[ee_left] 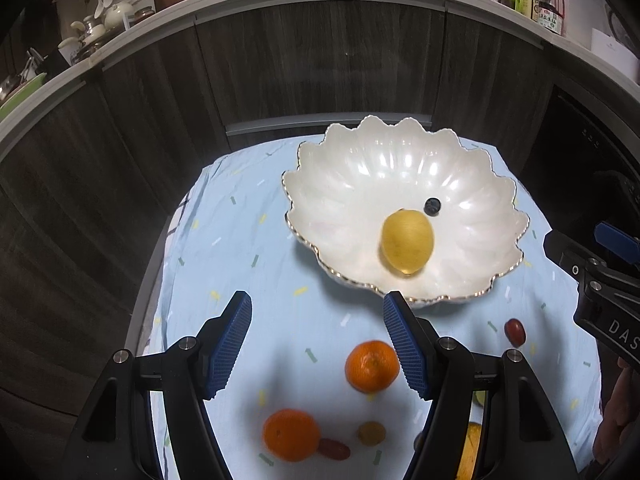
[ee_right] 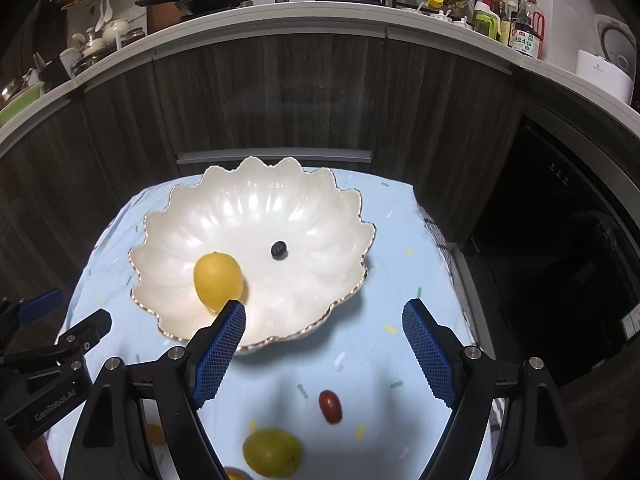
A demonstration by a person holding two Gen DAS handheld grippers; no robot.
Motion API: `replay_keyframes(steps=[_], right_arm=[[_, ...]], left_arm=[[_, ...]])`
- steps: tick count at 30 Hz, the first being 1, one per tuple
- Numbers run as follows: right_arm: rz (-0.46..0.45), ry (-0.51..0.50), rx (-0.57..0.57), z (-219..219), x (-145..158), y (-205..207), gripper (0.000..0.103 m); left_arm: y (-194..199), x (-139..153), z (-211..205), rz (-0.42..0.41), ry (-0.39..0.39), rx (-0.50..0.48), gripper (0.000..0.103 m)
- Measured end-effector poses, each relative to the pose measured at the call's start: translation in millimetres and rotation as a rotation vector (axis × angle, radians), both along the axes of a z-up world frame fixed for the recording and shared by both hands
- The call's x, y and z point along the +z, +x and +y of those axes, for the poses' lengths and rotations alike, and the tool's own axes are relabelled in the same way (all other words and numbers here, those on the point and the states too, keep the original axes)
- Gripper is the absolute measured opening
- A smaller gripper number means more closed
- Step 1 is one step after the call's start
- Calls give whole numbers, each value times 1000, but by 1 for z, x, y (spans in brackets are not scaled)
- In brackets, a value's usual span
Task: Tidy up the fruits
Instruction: 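Withdraw both tools from the bowl toward the remaining fruits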
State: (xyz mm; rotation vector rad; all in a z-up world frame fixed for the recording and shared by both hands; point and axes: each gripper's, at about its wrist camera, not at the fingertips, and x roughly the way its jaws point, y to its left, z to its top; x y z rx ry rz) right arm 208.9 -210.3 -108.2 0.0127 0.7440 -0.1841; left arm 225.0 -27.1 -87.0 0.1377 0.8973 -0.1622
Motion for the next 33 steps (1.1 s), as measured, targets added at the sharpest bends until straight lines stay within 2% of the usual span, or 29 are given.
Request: replay_keyframes(steps=[33], right_arm=[[72, 12, 53, 29, -32, -37, 81]], left_arm=[[-49, -23, 28, 4, 41, 16, 67]])
